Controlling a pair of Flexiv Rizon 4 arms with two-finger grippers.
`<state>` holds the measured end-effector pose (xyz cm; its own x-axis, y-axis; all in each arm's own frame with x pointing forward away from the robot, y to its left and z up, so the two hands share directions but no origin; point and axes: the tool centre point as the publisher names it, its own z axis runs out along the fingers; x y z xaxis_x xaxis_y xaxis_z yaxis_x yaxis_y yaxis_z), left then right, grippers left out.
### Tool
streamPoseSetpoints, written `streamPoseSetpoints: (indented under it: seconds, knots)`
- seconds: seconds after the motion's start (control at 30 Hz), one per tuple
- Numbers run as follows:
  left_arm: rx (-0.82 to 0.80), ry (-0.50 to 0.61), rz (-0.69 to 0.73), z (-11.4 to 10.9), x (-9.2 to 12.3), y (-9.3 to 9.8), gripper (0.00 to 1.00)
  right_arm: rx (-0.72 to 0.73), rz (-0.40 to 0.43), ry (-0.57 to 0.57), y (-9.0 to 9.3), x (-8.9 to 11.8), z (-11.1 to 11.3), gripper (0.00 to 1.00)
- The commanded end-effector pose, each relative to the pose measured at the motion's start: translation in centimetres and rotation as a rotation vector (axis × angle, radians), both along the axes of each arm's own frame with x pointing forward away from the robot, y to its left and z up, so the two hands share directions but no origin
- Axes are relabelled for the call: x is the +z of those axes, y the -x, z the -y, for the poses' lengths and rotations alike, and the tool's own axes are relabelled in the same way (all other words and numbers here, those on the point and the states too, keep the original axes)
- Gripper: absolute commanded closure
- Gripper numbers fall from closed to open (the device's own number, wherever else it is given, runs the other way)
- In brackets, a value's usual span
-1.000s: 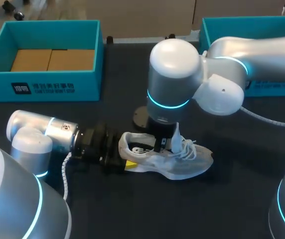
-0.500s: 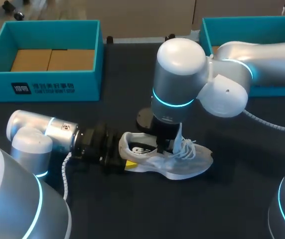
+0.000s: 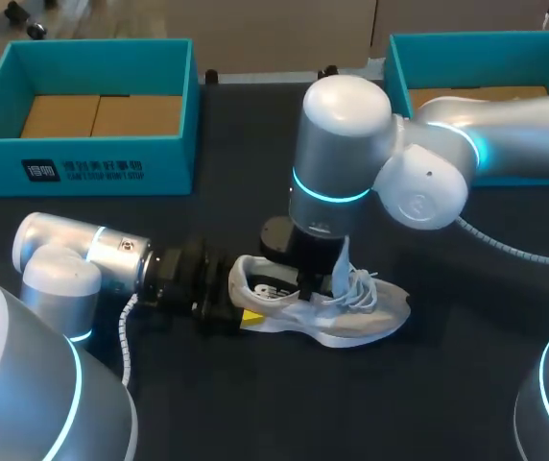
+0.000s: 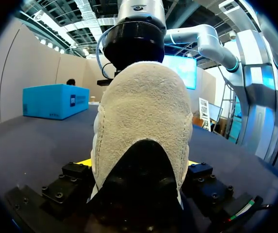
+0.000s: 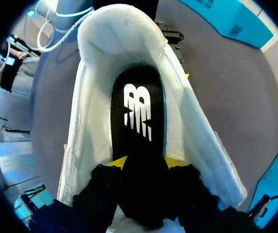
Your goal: Take the shoe out of the shoebox, open the shoe tongue, remove and reinsert the insole, then place the shoe into the shoebox
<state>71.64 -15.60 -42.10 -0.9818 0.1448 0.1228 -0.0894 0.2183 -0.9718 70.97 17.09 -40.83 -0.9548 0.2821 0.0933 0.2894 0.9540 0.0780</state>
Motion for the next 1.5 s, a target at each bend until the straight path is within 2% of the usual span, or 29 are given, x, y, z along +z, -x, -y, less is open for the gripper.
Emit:
streamPoseSetpoints:
  seconds: [0.03, 0.23, 0.33, 0.37, 0.4, 0.53, 0.87, 1.03, 1.17, 1.5]
  knots:
    - [0.002, 0.000, 0.000, 0.0, -0.2, -0.1, 1.00, 0.013, -0.038, 0.004, 1.0, -1.1, -0.8, 0.63]
    - [0.002, 0.000, 0.000, 0.0, -0.2, -0.1, 1.00, 0.025, -0.076, 0.012, 2.8, -1.0, -1.1, 0.66]
    - [0.002, 0.000, 0.000, 0.0, -0.2, -0.1, 1.00, 0.029, -0.084, 0.007, 3.5, -1.0, -1.0, 0.80]
    - [0.002, 0.000, 0.000, 0.0, -0.2, -0.1, 1.00, 0.031, -0.085, -0.003, 3.7, -1.0, -1.0, 0.88]
    - [0.002, 0.000, 0.000, 0.0, -0.2, -0.1, 1.00, 0.031, -0.085, -0.005, 3.8, -0.9, -0.9, 1.00]
    - [0.002, 0.000, 0.000, 0.0, -0.2, -0.1, 1.00, 0.019, -0.071, -0.014, 4.3, 0.0, -0.4, 1.00]
    - [0.002, 0.000, 0.000, 0.0, -0.2, -0.1, 1.00, -0.005, 0.047, -0.173, 4.0, 4.5, 1.0, 1.00]
    - [0.002, 0.000, 0.000, 0.0, -0.2, -0.1, 1.00, 0.016, 0.096, -0.231, 3.9, 6.2, 0.9, 1.00]
    - [0.002, 0.000, 0.000, 0.0, -0.2, -0.1, 1.00, 0.040, 0.111, -0.274, 3.7, 6.8, 0.8, 1.00]
    - [0.002, 0.000, 0.000, 0.0, -0.2, -0.1, 1.00, 0.085, 0.102, -0.291, 3.1, 7.1, 0.3, 1.00]
